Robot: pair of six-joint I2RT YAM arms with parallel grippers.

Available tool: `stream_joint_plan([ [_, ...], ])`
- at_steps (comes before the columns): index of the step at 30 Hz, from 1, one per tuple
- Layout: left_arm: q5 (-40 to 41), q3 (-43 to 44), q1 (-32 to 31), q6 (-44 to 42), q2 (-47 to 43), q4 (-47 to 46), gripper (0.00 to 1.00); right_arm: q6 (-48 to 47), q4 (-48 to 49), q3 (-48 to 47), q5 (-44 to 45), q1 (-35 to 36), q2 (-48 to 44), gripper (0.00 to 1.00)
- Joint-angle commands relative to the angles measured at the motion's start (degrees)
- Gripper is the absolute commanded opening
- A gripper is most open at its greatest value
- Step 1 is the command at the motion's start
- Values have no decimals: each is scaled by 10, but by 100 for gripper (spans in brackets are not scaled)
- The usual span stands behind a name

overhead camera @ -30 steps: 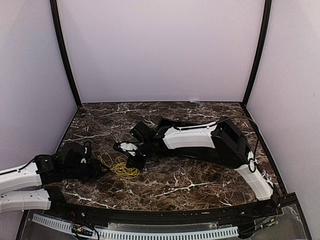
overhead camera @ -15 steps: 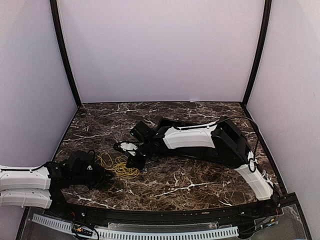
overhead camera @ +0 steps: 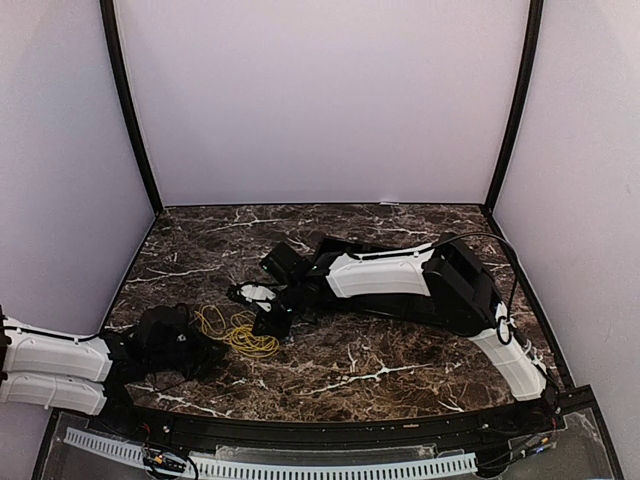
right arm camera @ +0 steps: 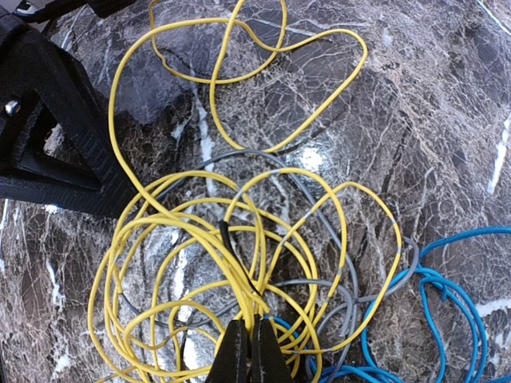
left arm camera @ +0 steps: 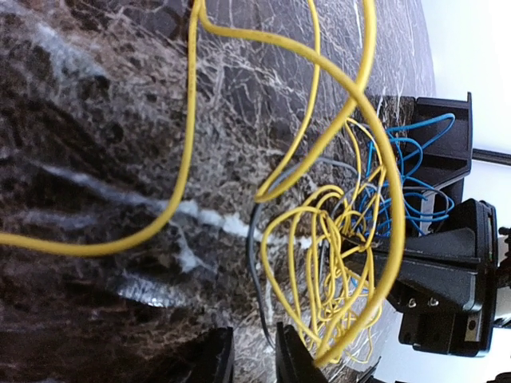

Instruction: Untangle the cables

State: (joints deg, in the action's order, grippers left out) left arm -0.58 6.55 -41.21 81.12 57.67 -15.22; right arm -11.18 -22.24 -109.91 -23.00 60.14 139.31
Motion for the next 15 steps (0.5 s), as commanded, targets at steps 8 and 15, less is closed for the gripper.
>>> stream_joint_plan([
  [8, -59, -9, 38, 19, 91, -97, 16, 12, -3, 5, -10, -4, 15, 0],
  [15, -104, 1, 38, 27, 152, -153, 2, 13, -2, 7, -10, -4, 14, 0],
])
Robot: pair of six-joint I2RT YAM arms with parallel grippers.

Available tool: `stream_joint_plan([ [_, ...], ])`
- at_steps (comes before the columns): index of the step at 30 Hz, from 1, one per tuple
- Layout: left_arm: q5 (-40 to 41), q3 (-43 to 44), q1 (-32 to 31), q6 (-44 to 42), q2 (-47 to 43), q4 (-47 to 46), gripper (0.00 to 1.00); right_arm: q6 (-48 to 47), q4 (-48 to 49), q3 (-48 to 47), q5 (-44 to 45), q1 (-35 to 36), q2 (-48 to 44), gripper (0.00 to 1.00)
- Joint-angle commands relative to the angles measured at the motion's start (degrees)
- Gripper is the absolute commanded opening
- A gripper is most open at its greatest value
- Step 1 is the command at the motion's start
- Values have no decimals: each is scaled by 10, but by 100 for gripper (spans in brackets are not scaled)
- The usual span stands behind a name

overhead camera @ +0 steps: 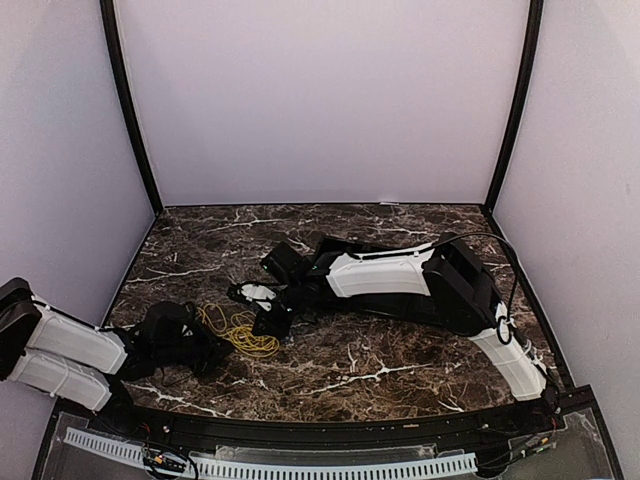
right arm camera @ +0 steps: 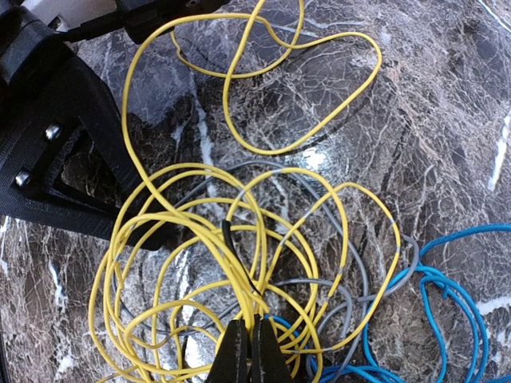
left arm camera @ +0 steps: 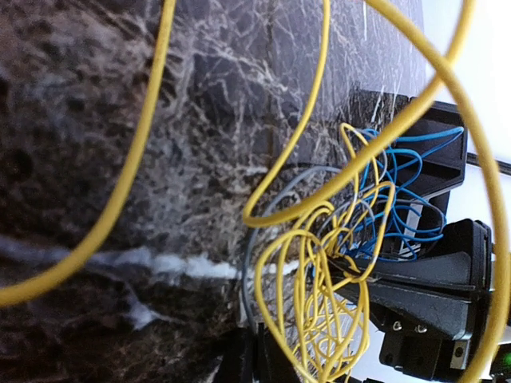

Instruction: Untangle the cables

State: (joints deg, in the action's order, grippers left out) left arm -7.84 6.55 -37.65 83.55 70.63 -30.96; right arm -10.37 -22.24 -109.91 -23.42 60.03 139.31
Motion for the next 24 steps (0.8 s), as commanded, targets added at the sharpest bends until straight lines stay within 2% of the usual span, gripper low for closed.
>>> stream_joint_plan([
  [1, -33, 5, 2, 3, 19, 15, 0, 5, -1, 9, -3, -3, 13, 0],
  [4, -32, 17, 3, -16, -38, 76, 0, 5, 6, 19, 11, -3, 7, 0],
  [6, -19, 43, 2, -53, -110, 174, 0, 3, 8, 24, 20, -3, 5, 0],
  [9, 51, 114, 2, -109, -225, 384, 0, 2, 7, 26, 28, -4, 3, 0],
  [11, 107, 157, 2, -137, -305, 480, 0, 2, 5, 26, 29, -4, 3, 0],
  [13, 145, 193, 3, -160, -377, 538, 0, 3, 6, 26, 29, -4, 2, 0],
  [17, 192, 276, 3, -220, -386, 600, 0, 5, 4, 25, 29, -4, 5, 1],
  [24, 261, 457, 3, -344, -334, 629, 0, 4, 6, 33, 33, -4, -1, 1],
])
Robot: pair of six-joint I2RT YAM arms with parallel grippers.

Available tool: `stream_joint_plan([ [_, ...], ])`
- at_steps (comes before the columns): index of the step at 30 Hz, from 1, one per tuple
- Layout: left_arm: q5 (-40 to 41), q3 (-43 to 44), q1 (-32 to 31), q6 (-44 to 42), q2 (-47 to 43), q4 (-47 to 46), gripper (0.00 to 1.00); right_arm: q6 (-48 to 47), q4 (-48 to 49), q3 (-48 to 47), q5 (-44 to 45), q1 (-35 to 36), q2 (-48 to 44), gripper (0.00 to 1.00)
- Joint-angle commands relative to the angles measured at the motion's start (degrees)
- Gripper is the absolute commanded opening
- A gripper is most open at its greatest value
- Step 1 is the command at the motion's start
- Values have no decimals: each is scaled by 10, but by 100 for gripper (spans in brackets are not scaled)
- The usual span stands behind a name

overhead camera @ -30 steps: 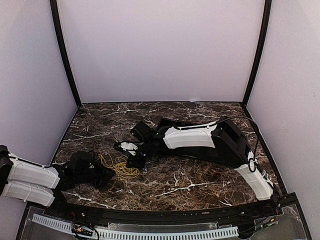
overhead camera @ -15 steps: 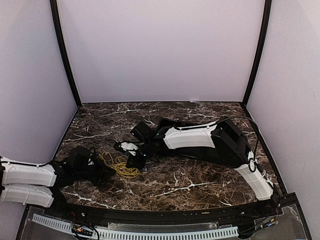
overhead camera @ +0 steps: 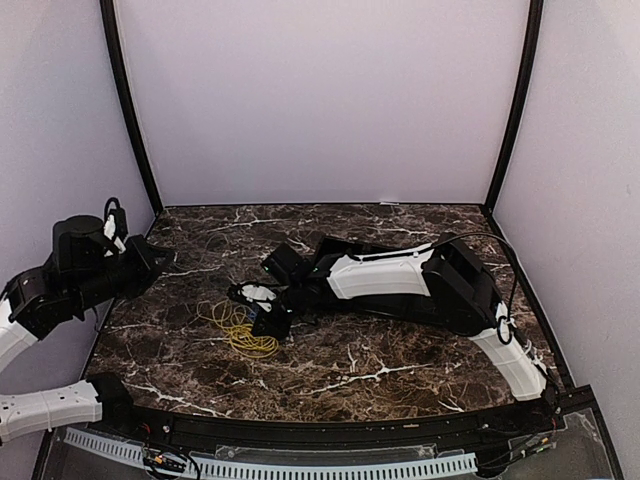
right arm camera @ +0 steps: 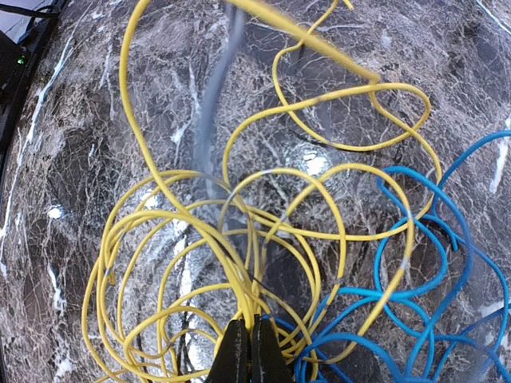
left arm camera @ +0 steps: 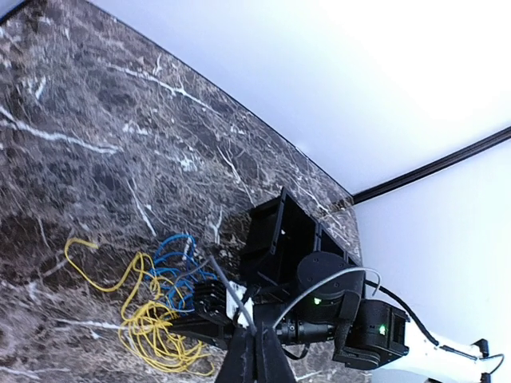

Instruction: Untangle the cables

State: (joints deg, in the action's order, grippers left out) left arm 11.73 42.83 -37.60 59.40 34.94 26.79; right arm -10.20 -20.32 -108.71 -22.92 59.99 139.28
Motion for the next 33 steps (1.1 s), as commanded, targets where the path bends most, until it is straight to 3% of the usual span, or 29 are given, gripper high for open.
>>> stream_joint_plan([
  [1, 69, 114, 3, -137, 36, 51, 0, 2, -12, 22, 31, -4, -1, 1],
  [8, 108, 380, 3, -281, 124, 66, 0, 3, -18, 6, 25, -3, 15, 0],
  [13, 124, 475, 3, -341, 173, 74, 0, -4, -23, -1, 23, -3, 12, 0],
  [17, 105, 447, 3, -337, 186, 78, 0, -31, -28, 10, 3, -3, -24, 5],
  [25, 65, 313, 3, -303, 169, 14, 0, -81, -38, 35, -11, -5, -157, 42],
  [29, 48, 267, 3, -298, 169, -6, 0, -108, -66, 44, 4, -5, -210, 49],
  [33, 33, 234, 3, -307, 176, -18, 0, -146, -106, 63, 2, -8, -256, 49],
])
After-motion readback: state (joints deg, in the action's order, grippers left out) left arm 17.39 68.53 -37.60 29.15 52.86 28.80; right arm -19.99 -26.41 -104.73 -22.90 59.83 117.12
